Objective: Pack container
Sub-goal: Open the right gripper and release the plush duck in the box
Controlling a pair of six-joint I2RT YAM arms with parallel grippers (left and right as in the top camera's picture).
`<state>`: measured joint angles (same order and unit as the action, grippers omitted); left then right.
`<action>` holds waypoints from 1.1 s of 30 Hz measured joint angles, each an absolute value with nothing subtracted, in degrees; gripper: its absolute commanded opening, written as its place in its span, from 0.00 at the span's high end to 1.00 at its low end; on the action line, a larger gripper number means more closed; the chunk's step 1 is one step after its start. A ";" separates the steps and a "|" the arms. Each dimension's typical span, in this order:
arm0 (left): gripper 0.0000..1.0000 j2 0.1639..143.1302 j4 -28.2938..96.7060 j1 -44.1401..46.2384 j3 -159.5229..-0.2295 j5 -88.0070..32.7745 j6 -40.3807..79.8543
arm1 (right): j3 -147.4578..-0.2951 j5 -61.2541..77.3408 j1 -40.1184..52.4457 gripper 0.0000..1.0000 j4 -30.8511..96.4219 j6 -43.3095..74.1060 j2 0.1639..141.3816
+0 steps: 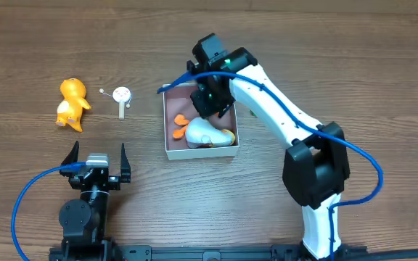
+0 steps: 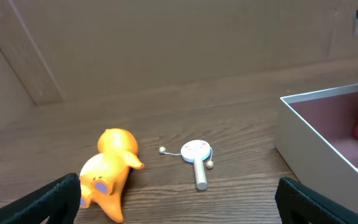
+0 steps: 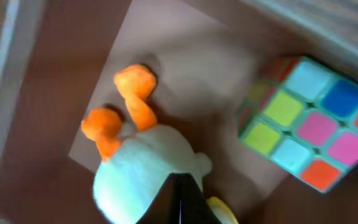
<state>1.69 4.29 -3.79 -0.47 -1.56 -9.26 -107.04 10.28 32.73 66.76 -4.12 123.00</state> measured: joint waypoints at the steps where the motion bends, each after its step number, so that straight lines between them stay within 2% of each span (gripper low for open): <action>1: 0.00 1.69 4.29 -3.79 -0.47 -1.56 -9.26 | -107.02 10.31 32.77 0.96 66.72 -4.27 124.03; 26: 0.00 1.69 4.29 -3.79 -0.47 -1.56 -9.26 | -107.22 16.32 33.52 0.96 72.31 -16.97 128.14; 29: 0.00 1.69 4.29 -3.79 -0.47 -1.56 -9.26 | -112.31 16.21 33.54 0.95 73.76 -14.85 128.90; 33: 0.00 1.69 4.29 -3.79 -0.47 -1.56 -9.26 | -127.24 10.92 33.54 0.95 75.90 -10.66 129.19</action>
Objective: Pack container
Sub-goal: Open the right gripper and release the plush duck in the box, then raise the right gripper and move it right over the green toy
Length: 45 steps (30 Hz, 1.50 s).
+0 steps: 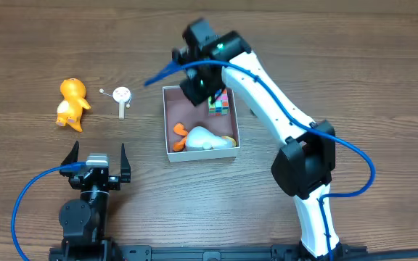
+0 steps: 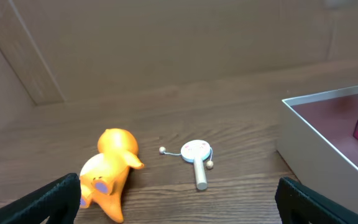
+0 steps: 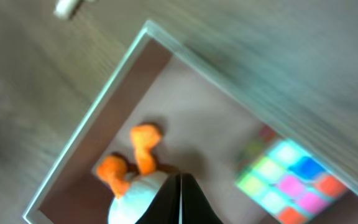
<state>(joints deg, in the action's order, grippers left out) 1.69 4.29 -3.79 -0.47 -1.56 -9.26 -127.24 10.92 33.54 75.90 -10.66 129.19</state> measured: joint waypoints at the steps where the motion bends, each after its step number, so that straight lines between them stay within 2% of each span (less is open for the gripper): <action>1: 0.00 1.69 4.29 -3.79 -0.47 -1.54 -9.26 | -131.55 6.55 33.54 0.95 77.14 -8.86 129.19; 5: 0.00 1.69 4.29 -3.79 -0.47 -1.54 -9.26 | -137.45 -6.96 31.99 0.96 87.31 -2.59 129.12; 9: 0.00 1.69 4.29 -3.79 -0.47 -1.56 -9.26 | -137.51 -10.55 25.98 0.96 97.01 3.68 129.14; 15: 0.00 1.69 4.27 -3.79 -0.47 -1.56 -9.23 | -135.33 -4.43 20.47 0.96 97.03 7.94 129.08; 22: 0.00 1.69 4.29 -3.79 -0.47 -1.56 -9.26 | -115.77 -0.86 20.71 0.96 97.19 9.50 129.10; 31: 0.00 1.69 4.29 -3.79 -0.47 -1.56 -9.23 | -115.66 12.84 20.75 0.96 97.10 10.02 129.10; 45: 0.00 1.69 4.29 -3.79 -0.47 -1.56 -9.26 | -115.63 14.92 21.96 0.96 97.10 9.23 129.10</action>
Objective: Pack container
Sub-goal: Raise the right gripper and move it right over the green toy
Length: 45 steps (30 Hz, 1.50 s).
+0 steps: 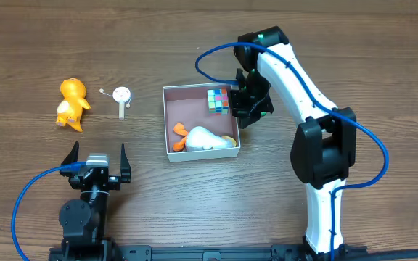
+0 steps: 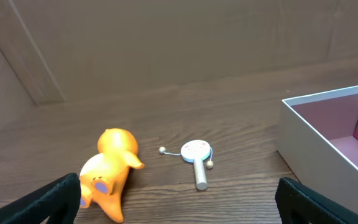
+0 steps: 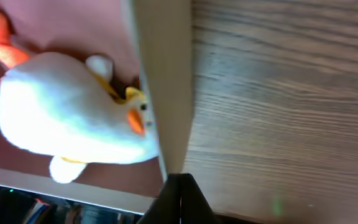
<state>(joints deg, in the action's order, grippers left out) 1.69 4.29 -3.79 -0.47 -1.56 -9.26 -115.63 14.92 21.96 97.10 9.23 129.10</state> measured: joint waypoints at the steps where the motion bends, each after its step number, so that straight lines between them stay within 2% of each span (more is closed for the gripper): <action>1: 0.00 1.69 4.29 -3.79 -0.47 -1.56 -9.26 | -115.63 15.07 22.35 0.95 97.14 9.52 129.10; 14: 0.00 1.69 4.29 -3.79 -0.47 -1.56 -9.23 | -115.63 11.73 23.66 0.96 95.83 13.50 129.10; 19: 0.00 1.69 4.29 -3.79 -0.47 -1.56 -9.26 | -115.63 9.39 18.44 0.95 91.00 14.37 129.10; 21: 0.00 1.69 4.29 -3.79 -0.47 -1.56 -9.26 | -115.63 8.12 15.42 0.91 88.88 14.46 129.10; 22: 0.00 1.69 4.29 -3.79 -0.47 -1.56 -9.26 | -115.63 7.62 13.74 0.86 87.66 14.68 129.10; 23: 0.00 1.69 4.29 -3.79 -0.47 -1.56 -9.26 | -115.63 7.14 11.92 0.60 86.74 14.72 129.10; 24: 0.00 1.69 4.29 -3.79 -0.47 -1.54 -9.26 | -115.63 6.81 9.89 0.27 86.02 14.79 129.10; 26: 0.00 1.69 4.29 -3.79 -0.47 -1.56 -9.26 | -115.63 6.44 8.16 0.02 84.38 14.59 129.10; 35: 0.00 1.69 4.29 -3.79 -0.47 -1.56 -9.26 | -115.63 6.42 9.80 0.00 76.27 12.19 129.10; 45: 0.00 1.69 4.29 -3.79 -0.47 -1.56 -9.26 | -115.61 1.48 11.66 0.00 77.25 19.27 131.72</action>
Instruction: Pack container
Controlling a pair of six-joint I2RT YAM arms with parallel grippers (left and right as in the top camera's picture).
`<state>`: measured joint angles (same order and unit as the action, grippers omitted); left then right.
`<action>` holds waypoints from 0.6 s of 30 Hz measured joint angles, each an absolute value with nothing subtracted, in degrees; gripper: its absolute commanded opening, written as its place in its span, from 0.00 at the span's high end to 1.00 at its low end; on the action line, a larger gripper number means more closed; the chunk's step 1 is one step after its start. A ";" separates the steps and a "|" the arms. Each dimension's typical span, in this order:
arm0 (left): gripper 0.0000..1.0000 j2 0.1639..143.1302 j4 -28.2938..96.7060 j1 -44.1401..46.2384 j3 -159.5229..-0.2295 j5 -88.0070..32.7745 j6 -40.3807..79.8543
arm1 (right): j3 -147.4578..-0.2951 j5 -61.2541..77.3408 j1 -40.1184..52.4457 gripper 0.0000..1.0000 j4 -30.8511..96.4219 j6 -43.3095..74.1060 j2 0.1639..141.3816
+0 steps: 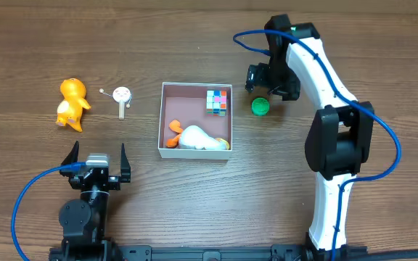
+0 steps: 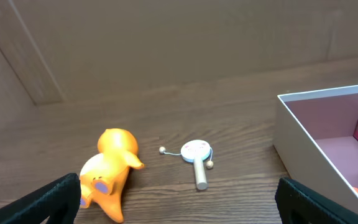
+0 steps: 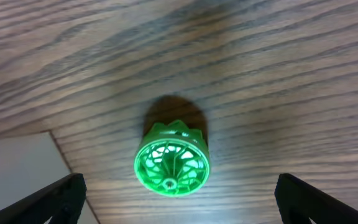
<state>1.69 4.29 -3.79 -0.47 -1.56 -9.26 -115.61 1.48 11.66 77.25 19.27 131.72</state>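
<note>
A white box with a pink floor holds a colourful cube and a white plush duck. A green round toy lies on the table just right of the box. My right gripper hovers over the green toy, open, fingertips wide to either side. An orange toy and a small white rattle lie left of the box. My left gripper rests open near the front left, empty.
The left wrist view shows the orange toy, the rattle and the box's near wall with the cube inside. A box corner shows left of the green toy.
My right gripper was shut at the box's right wall; now it is open above the green toy, further back and right. The box sits slightly further left. Left arm unchanged.
My right gripper was shut inside the box over the plush duck. Then it was above the box's far left corner, then shut against the right wall outside. Now the box is shifted left, the green toy is uncovered and the gripper is open over it.
</note>
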 measured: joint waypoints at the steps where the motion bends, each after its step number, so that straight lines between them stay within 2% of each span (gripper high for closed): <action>1: 0.00 1.69 4.29 -3.79 -0.47 -1.56 -9.26 | -115.59 1.34 11.66 0.00 76.99 19.57 132.09; 14: 0.00 1.69 4.29 -3.79 -0.47 -1.56 -9.26 | -115.59 -1.41 11.66 0.00 72.93 20.32 132.25; 18: 0.00 1.69 4.29 -3.79 -0.47 -1.56 -9.26 | -122.91 -4.75 11.49 0.00 73.84 19.53 133.08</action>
<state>1.69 4.29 -3.79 -0.47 -1.56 -9.26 -122.91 -4.75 11.49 73.84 19.53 133.08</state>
